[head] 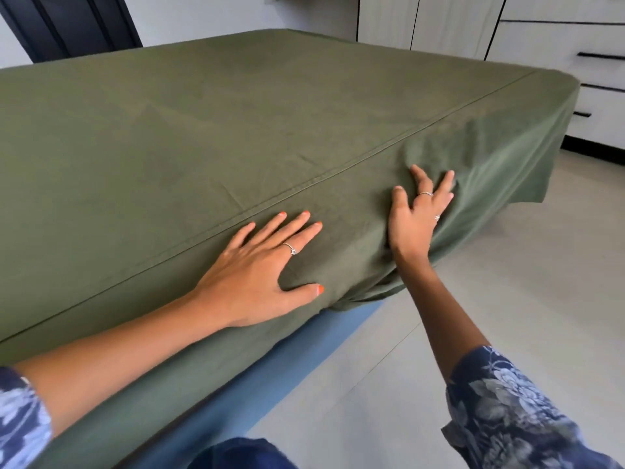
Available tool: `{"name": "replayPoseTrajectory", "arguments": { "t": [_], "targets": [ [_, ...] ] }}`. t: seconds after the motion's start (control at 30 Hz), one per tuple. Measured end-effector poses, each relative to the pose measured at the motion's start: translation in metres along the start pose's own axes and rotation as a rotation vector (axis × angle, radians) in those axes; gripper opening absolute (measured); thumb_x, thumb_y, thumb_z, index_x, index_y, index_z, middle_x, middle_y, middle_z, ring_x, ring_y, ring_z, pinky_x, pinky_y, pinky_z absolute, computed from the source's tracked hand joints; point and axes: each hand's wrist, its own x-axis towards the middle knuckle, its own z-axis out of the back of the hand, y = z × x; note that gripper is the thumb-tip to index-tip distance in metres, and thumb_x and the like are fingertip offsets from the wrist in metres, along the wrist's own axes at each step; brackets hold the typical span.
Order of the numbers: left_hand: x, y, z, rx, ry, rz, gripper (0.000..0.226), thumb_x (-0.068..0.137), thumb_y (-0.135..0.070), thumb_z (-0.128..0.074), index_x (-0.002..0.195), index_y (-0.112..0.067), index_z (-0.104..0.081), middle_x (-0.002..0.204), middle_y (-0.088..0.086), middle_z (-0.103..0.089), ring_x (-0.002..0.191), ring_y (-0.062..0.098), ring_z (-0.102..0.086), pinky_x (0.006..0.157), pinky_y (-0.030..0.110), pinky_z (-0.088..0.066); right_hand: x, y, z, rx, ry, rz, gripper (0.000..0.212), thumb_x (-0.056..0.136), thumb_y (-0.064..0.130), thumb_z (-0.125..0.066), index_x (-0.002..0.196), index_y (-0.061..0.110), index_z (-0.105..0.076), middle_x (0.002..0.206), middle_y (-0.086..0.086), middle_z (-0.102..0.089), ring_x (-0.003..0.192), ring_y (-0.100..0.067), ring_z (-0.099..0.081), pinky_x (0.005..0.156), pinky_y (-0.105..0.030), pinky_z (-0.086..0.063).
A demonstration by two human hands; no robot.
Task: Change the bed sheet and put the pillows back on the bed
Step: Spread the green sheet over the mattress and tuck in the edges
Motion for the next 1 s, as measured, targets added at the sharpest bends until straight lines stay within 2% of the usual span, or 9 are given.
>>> {"name": "replayPoseTrajectory", "arguments": {
  "t": [0.17,0.3,0.4,0.57,0.73,0.8,0.87,0.93,1.0],
  "targets": [
    [0.004,-0.006,0.006,0.04,0.074,0.039,0.091,0.065,-0.081,-0.02,0.146,-0.051,0.009,0.154,-0.031,0.016,0.145,-0.002,0.012,0.121,0.037,-0.001,0.007,-0.002,0.018,-0.067,0.228,-0.036,0.055,0.098,0.032,-0.047,0.149,0.029,-0.027,0.159,0.001,0.017,0.146,-0.029,0.014,0.115,-0.044,-0.002],
    [0.026,-0.025,0.01,0.077,0.153,0.079,0.09,0.082,-0.069,-0.047,0.149,-0.045,0.007,0.158,-0.022,0.013,0.147,0.007,0.009,0.12,0.044,-0.002,0.013,0.002,0.03,-0.182,0.369,-0.071,0.068,0.097,0.044,-0.044,0.153,0.025,-0.011,0.157,0.002,0.024,0.145,-0.03,0.018,0.117,-0.041,0.002],
    [0.067,-0.049,0.011,0.13,0.146,0.037,0.092,0.085,-0.061,-0.053,0.151,-0.039,0.007,0.16,-0.015,0.013,0.148,0.012,0.007,0.12,0.046,-0.001,0.02,0.007,0.043,-0.316,0.484,-0.095,0.078,0.093,0.058,-0.043,0.154,0.026,-0.006,0.158,0.0,0.022,0.146,-0.033,0.012,0.118,-0.039,0.001],
    [0.131,-0.08,-0.007,0.171,0.112,-0.076,0.092,0.087,-0.057,-0.054,0.153,-0.029,0.004,0.16,-0.012,0.014,0.148,0.013,0.007,0.12,0.046,-0.003,0.044,0.009,0.068,-0.506,0.602,-0.011,0.076,0.091,0.065,-0.037,0.153,0.026,-0.016,0.161,0.001,0.007,0.147,-0.027,-0.012,0.117,-0.05,-0.017],
    [0.135,-0.074,-0.021,0.135,0.031,-0.088,0.088,0.086,-0.058,-0.052,0.151,-0.042,0.006,0.159,-0.02,0.012,0.147,0.005,0.008,0.121,0.039,-0.003,0.069,-0.002,0.094,-0.629,0.654,0.2,0.054,0.094,0.045,-0.05,0.145,0.033,-0.038,0.156,0.006,-0.026,0.141,-0.022,-0.03,0.115,-0.033,-0.023],
    [0.134,-0.073,-0.02,0.135,0.02,-0.087,0.089,0.086,-0.059,-0.051,0.15,-0.043,0.007,0.158,-0.021,0.014,0.147,0.005,0.009,0.121,0.038,-0.002,0.088,0.008,0.101,-0.733,0.691,0.251,0.046,0.092,0.043,-0.054,0.137,0.036,-0.049,0.144,0.001,-0.048,0.131,-0.025,-0.045,0.11,-0.036,-0.034],
    [0.136,-0.073,-0.023,0.128,-0.006,-0.094,0.087,0.085,-0.06,-0.049,0.151,-0.042,0.006,0.159,-0.02,0.012,0.148,0.007,0.007,0.12,0.039,-0.004,0.107,0.025,0.102,-0.871,0.745,0.294,0.038,0.089,0.043,-0.056,0.126,0.035,-0.061,0.108,-0.006,-0.067,0.111,-0.026,-0.059,0.1,-0.038,-0.046],
    [0.132,-0.072,-0.027,0.149,-0.069,-0.1,0.085,0.083,-0.061,-0.044,0.152,-0.04,-0.001,0.161,-0.016,0.004,0.149,0.01,-0.001,0.119,0.042,-0.009,0.122,0.042,0.097,-0.936,0.828,0.302,0.026,0.089,0.041,-0.056,0.108,0.029,-0.07,0.071,-0.003,-0.066,0.087,-0.017,-0.067,0.091,-0.036,-0.051],
    [0.131,-0.072,-0.028,0.184,-0.077,-0.08,0.088,0.077,-0.061,-0.045,0.153,-0.035,-0.009,0.162,-0.01,-0.007,0.148,0.015,-0.011,0.117,0.046,-0.018,0.139,0.055,0.088,-0.952,0.951,0.275,0.02,0.089,0.039,-0.057,0.09,0.024,-0.07,0.059,-0.001,-0.069,0.058,-0.001,-0.065,0.087,-0.032,-0.052]
  ]
}}
